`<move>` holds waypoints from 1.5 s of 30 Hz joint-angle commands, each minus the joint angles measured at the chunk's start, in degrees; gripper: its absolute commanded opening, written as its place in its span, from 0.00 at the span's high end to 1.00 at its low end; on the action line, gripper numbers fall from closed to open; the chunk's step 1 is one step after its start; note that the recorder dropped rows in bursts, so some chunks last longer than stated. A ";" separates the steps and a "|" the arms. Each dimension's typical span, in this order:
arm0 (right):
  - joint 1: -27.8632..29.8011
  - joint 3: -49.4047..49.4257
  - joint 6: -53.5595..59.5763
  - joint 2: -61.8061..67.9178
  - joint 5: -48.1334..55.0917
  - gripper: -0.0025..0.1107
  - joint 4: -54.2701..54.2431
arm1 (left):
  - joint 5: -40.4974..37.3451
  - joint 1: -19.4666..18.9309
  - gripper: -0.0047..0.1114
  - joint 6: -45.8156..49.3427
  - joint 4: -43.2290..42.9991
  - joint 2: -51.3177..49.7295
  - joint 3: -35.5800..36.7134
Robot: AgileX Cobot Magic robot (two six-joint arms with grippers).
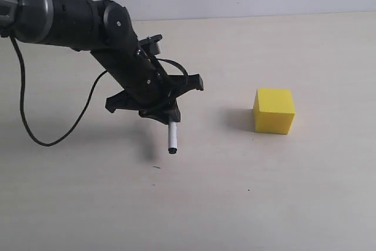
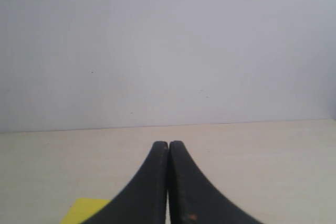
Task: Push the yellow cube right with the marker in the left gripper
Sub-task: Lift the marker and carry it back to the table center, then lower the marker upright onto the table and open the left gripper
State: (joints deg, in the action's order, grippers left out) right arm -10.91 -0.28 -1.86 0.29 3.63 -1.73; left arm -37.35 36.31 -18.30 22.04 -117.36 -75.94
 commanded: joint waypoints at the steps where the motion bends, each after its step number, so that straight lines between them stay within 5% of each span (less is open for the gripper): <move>1: 0.28 0.28 0.02 -0.29 -0.28 0.98 0.13 | -4.46 1.31 0.96 -7.83 -8.84 -2.17 -3.71; 45: 0.28 0.28 0.12 -0.29 -0.28 0.98 0.13 | -4.11 1.43 0.96 -7.61 -7.45 -7.11 -6.22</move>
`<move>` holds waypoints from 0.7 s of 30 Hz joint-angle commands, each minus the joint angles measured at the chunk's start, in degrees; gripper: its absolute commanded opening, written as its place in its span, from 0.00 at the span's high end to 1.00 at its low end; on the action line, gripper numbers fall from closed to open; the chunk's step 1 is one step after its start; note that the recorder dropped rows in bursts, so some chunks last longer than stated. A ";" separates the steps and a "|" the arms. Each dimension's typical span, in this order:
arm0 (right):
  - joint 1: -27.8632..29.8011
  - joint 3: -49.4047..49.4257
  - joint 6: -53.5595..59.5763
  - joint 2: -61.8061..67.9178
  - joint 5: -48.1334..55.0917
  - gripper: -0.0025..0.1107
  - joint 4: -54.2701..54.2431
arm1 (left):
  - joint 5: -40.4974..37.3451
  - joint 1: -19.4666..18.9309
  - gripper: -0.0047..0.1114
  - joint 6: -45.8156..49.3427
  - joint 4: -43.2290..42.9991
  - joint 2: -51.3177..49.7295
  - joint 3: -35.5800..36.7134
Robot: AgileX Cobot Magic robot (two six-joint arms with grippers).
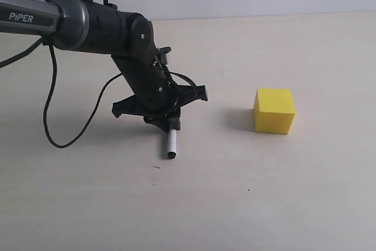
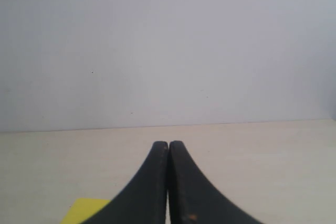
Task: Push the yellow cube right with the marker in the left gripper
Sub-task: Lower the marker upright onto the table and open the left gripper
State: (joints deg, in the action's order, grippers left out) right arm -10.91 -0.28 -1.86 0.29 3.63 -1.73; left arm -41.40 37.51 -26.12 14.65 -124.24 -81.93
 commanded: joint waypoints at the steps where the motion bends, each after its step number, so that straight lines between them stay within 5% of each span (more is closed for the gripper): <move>1: 0.28 0.28 0.12 -0.29 -0.28 0.98 0.13 | -0.06 0.23 0.96 0.22 -0.05 -0.23 -0.22; 15: 0.28 0.28 0.12 -0.29 -0.28 0.98 0.13 | -0.51 0.23 0.96 0.22 1.35 -0.23 -0.22; 21: 0.28 0.28 0.12 -0.29 -0.28 0.98 0.13 | -0.51 0.23 0.79 0.38 1.35 -0.23 -0.22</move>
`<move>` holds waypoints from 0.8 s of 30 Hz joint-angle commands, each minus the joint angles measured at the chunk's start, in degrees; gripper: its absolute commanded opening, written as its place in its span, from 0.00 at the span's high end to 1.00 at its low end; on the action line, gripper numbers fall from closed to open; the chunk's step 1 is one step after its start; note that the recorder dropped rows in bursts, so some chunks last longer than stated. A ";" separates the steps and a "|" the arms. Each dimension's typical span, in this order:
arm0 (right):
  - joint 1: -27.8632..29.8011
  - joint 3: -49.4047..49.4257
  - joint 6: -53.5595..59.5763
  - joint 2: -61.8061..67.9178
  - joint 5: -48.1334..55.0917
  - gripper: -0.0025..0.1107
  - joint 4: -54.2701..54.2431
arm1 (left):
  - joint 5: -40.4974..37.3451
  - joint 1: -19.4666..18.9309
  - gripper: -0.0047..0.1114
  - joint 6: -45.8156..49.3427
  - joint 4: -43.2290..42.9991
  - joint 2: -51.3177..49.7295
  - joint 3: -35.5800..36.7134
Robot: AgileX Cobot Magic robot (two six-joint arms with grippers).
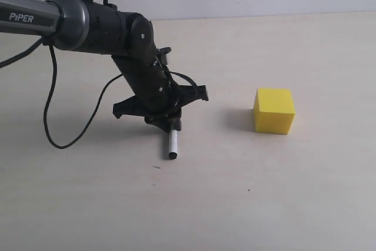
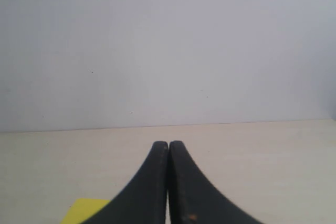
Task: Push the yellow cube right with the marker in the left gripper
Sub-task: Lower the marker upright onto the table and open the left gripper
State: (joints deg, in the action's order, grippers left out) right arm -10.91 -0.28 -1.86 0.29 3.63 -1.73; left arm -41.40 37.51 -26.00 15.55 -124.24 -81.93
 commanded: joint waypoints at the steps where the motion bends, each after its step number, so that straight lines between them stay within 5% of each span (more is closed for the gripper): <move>1: 0.28 0.28 0.12 -0.29 -0.28 0.98 0.13 | -0.62 0.23 0.76 0.25 0.45 -0.23 -0.22; 9: 0.28 0.28 0.12 -0.29 -0.28 0.98 0.13 | -0.39 0.23 0.62 0.25 0.45 -0.23 -0.22; 24: 0.28 0.28 0.12 -0.29 -0.28 0.98 0.13 | -0.28 0.23 0.61 0.25 0.45 -0.23 -0.22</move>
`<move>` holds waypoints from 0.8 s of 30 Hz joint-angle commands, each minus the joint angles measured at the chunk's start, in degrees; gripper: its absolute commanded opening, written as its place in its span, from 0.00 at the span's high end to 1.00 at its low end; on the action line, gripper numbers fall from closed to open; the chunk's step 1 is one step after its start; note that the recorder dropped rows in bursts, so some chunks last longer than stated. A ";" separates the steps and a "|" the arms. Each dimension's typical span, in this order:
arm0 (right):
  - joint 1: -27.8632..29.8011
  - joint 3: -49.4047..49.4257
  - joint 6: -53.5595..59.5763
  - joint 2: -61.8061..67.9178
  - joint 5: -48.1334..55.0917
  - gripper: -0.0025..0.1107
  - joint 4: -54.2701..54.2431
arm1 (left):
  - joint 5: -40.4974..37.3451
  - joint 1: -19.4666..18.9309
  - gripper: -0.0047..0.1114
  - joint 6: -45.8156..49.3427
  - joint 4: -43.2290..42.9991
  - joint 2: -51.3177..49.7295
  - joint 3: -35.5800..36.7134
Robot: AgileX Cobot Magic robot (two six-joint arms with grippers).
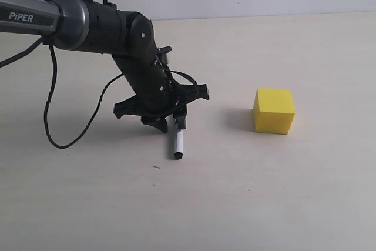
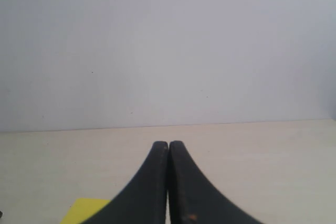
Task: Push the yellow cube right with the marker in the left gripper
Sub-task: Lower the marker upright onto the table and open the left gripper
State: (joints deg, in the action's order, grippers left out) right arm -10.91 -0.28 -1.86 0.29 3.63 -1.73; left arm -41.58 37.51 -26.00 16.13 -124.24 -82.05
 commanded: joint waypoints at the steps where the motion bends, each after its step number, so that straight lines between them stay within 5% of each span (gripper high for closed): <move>1: 0.28 0.28 0.12 -0.29 -0.28 0.98 0.13 | -0.10 0.23 0.61 0.25 -0.14 -0.23 -0.10; 24: 0.28 0.28 0.12 -0.29 -0.28 0.98 0.13 | -0.21 0.23 0.61 0.25 -0.09 1.18 -0.10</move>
State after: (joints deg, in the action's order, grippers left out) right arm -10.91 -0.28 -1.86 0.29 3.63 -1.73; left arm -41.58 37.51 -26.00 16.24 -124.24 -82.05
